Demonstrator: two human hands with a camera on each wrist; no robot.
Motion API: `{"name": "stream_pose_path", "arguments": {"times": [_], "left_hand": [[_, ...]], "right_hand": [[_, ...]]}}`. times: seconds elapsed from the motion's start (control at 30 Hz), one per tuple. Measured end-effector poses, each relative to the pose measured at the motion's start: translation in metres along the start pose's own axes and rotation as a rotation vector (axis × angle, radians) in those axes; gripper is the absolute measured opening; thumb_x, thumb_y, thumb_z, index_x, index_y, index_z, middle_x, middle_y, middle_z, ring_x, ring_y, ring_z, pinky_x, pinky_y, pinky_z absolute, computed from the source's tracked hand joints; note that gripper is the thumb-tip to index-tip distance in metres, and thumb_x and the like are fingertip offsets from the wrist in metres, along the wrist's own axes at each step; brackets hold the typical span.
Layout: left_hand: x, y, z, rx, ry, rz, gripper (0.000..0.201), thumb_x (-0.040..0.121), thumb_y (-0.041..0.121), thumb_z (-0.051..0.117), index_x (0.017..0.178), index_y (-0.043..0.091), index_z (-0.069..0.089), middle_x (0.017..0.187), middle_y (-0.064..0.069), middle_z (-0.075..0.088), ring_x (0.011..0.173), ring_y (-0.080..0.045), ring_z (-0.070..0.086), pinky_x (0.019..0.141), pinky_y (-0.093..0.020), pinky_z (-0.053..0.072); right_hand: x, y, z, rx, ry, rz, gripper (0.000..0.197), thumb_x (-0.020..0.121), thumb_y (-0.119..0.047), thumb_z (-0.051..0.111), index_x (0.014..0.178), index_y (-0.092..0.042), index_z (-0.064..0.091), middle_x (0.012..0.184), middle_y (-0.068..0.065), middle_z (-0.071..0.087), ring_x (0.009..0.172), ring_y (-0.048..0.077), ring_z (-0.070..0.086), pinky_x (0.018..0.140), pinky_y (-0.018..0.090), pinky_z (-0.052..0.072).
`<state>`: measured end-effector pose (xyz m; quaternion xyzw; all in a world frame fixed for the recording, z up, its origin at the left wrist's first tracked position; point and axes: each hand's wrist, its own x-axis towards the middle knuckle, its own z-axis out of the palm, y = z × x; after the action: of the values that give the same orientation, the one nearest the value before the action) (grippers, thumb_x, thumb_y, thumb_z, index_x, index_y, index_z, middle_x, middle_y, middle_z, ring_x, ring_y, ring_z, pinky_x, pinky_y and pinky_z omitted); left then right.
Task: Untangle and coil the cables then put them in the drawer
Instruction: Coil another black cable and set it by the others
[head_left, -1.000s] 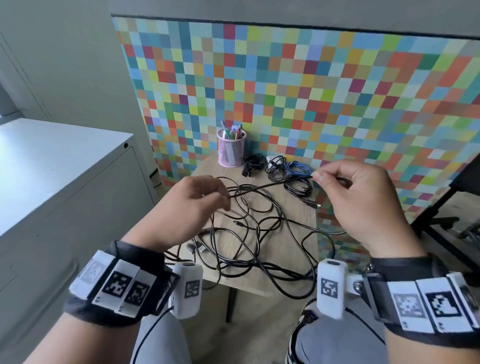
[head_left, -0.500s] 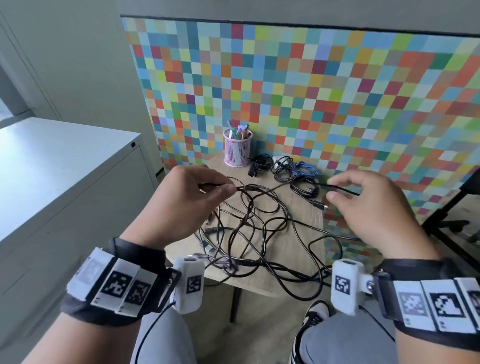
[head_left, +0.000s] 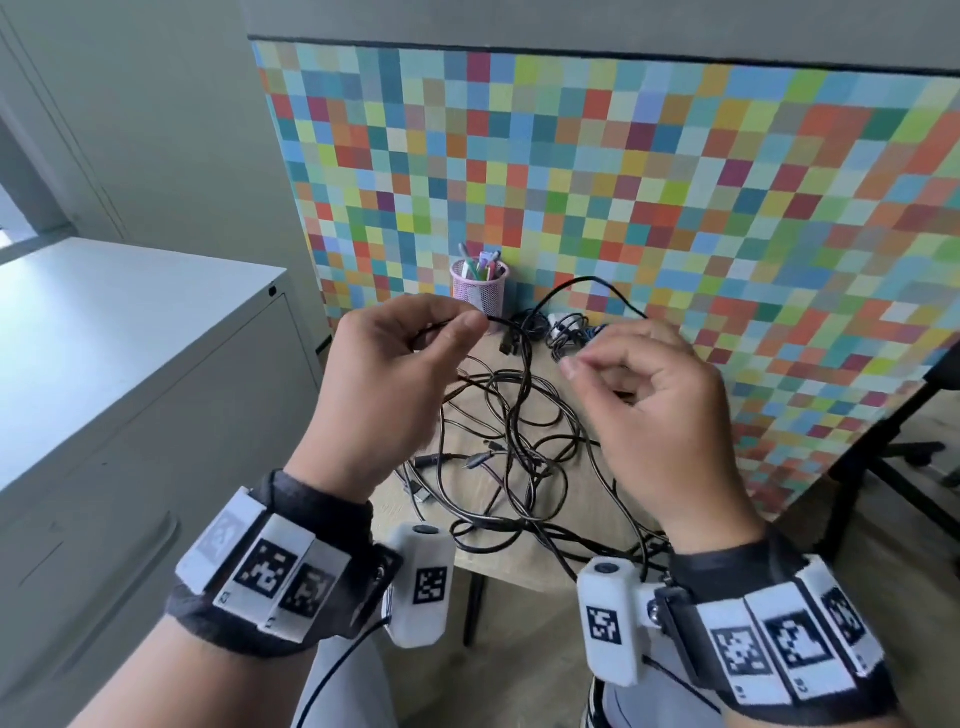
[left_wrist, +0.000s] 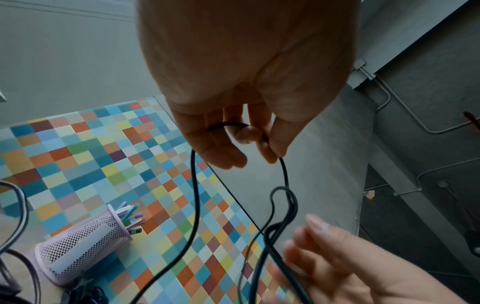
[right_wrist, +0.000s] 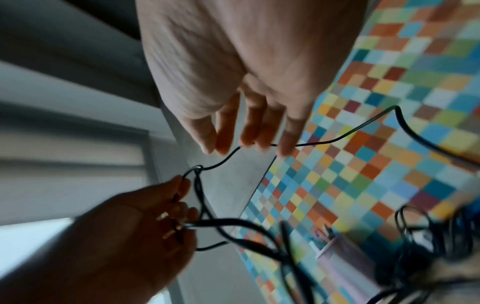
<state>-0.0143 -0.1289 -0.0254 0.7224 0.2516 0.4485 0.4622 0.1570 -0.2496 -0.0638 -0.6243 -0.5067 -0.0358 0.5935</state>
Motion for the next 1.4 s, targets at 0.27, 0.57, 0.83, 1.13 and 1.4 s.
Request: {"name": "stream_pose_path", "arguments": {"times": [0.27,0.57,0.83,1.13,1.4], "left_hand": [[-0.003,-0.007,0.008,-0.020,0.034,-0.005,0.014,0.090,0.031,0.078,0.101,0.027,0.069,0.099,-0.014,0.064,0.092,-0.015,0.067,0.079,-0.053,0.060],[-0.021,-0.002,0.018,0.086,-0.209,-0.076,0.011,0.089,0.031,0.080,0.084,0.021,0.077,0.086,0.004,0.076,0.082,-0.014,0.072,0.082,-0.040,0.060],[-0.020,-0.007,0.024,-0.052,-0.170,-0.118,0.016,0.100,0.019,0.066,0.087,0.009,0.066,0.081,-0.015,0.072,0.071,-0.022,0.064,0.067,-0.041,0.055],[-0.026,-0.013,0.036,-0.398,-0.101,-0.115,0.013,0.107,0.004,0.048,0.094,0.007,0.052,0.073,-0.004,0.064,0.079,-0.024,0.062,0.076,-0.029,0.052],[-0.003,-0.020,-0.008,-0.615,0.149,-0.265,0.028,0.089,0.009,0.047,0.065,0.020,0.038,0.062,-0.001,0.010,0.051,-0.017,0.015,0.051,-0.027,0.029]], "right_hand": [[-0.005,-0.012,0.019,0.306,-0.240,0.339,0.005,0.090,-0.017,0.079,0.086,-0.019,0.081,0.080,0.010,0.076,0.064,0.031,0.070,0.060,0.056,0.062],[-0.003,-0.012,0.018,0.324,-0.371,0.378,0.009,0.083,-0.008,0.082,0.079,-0.010,0.074,0.068,0.019,0.072,0.057,0.038,0.069,0.053,0.042,0.057],[-0.008,-0.015,0.014,0.641,-0.381,0.546,0.023,0.089,-0.026,0.077,0.085,-0.004,0.073,0.079,0.016,0.067,0.063,0.027,0.066,0.050,0.034,0.057],[-0.009,-0.019,0.032,0.793,-0.195,0.733,0.022,0.107,-0.007,0.047,0.089,-0.012,0.057,0.072,0.012,0.063,0.059,0.030,0.068,0.064,0.044,0.060],[0.002,0.011,-0.006,1.077,0.172,0.872,0.039,0.089,0.014,0.027,0.079,-0.018,0.048,0.066,-0.002,0.044,0.048,0.010,0.038,0.056,0.026,0.053]]}}
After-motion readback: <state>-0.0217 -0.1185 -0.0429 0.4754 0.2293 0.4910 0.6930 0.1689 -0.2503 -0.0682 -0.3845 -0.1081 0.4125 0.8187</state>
